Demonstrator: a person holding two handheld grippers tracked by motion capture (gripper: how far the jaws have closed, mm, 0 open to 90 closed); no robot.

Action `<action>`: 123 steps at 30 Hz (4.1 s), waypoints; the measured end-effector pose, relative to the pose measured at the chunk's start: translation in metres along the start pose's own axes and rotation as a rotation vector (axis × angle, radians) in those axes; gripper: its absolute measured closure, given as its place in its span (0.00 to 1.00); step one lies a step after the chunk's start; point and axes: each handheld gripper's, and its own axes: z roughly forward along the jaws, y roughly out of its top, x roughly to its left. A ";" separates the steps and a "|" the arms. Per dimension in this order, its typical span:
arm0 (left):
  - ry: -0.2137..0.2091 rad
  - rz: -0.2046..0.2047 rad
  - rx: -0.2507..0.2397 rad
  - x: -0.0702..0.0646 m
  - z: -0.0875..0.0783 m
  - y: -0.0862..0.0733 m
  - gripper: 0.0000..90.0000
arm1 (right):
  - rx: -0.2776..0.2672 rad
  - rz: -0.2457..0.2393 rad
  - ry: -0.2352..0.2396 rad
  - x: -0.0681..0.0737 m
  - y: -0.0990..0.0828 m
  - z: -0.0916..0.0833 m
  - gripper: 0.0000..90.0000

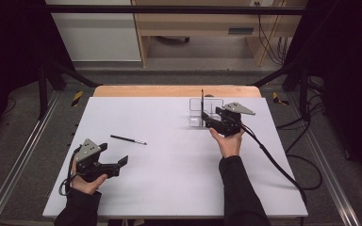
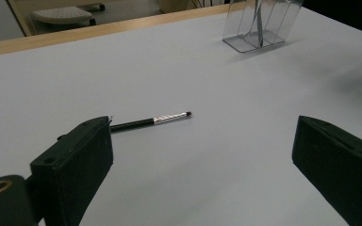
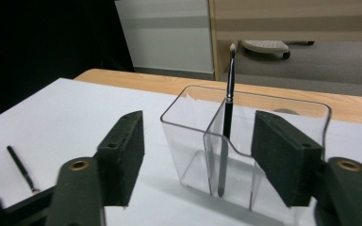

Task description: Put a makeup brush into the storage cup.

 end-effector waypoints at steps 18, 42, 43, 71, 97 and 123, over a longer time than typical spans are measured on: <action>0.011 -0.001 0.002 0.000 0.001 -0.001 0.05 | -0.002 -0.015 0.095 -0.005 -0.011 -0.065 0.16; 0.012 0.004 -0.006 -0.003 0.000 -0.001 0.04 | 0.012 -0.059 0.123 -0.007 -0.046 -0.121 0.09; 0.012 0.003 -0.006 -0.003 0.001 -0.001 0.04 | 0.014 -0.064 0.121 -0.006 -0.048 -0.122 0.09; -0.051 0.064 0.044 0.003 0.009 0.013 0.04 | 0.026 -0.062 0.116 -0.005 -0.055 -0.128 0.08; -0.048 0.138 0.145 0.032 0.027 0.045 0.05 | 0.029 -0.066 0.113 -0.004 -0.053 -0.128 0.07; -0.085 0.179 0.266 0.051 0.078 0.038 0.06 | 0.038 -0.070 0.115 -0.002 -0.053 -0.126 0.07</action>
